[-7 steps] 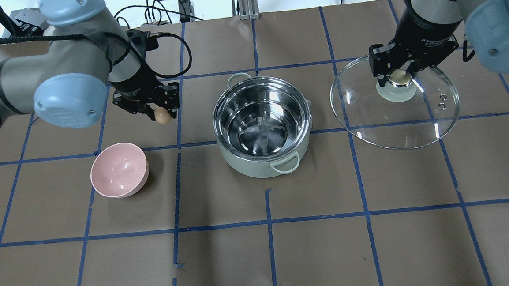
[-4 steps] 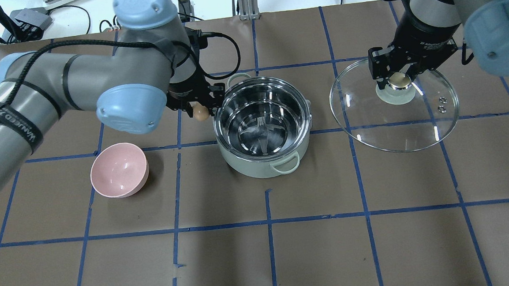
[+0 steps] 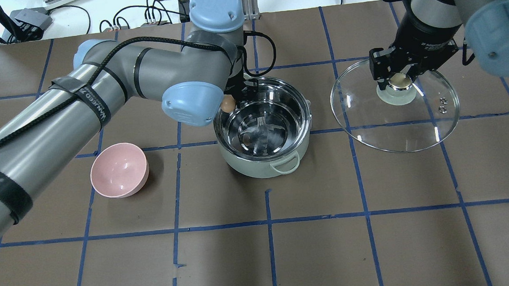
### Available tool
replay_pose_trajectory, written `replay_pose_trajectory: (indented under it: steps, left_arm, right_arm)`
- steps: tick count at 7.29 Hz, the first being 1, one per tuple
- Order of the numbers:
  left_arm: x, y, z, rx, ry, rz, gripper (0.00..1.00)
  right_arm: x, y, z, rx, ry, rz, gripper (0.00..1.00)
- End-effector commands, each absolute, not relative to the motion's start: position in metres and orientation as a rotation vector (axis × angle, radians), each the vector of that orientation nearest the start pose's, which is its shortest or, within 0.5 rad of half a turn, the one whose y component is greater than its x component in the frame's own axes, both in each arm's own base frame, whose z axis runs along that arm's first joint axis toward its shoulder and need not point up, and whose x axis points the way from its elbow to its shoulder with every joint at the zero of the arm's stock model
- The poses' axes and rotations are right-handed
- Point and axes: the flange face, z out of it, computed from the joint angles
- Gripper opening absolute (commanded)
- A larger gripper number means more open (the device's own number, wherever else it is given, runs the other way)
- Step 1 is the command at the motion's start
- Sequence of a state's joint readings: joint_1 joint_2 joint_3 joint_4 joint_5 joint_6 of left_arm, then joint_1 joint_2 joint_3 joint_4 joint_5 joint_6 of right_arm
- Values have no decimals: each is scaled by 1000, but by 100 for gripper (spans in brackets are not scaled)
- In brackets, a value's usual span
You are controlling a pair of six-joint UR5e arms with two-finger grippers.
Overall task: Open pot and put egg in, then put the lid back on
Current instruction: 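Carry the egg with the left gripper over the open pot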
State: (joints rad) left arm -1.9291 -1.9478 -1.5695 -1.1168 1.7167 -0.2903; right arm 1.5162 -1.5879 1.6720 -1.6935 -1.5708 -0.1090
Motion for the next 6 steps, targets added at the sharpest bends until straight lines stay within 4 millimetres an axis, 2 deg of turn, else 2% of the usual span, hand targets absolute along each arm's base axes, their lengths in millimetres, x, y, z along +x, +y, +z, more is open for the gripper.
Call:
replay_pose_trajectory:
  steps: [1,3,6]
  left_arm:
    - [-347,-543,291,100,2978,-170,16]
    - [-353,-543,274,118,2969,-168,16]
    - [-358,-531,259,170,2931,-139,18]
  right_arm:
    - [107,-492,450,-82,3139,-39,43]
    - [107,-491,447,-82,3139,-39,43]
    - [107,-491,447,-84,3139,-39,43]
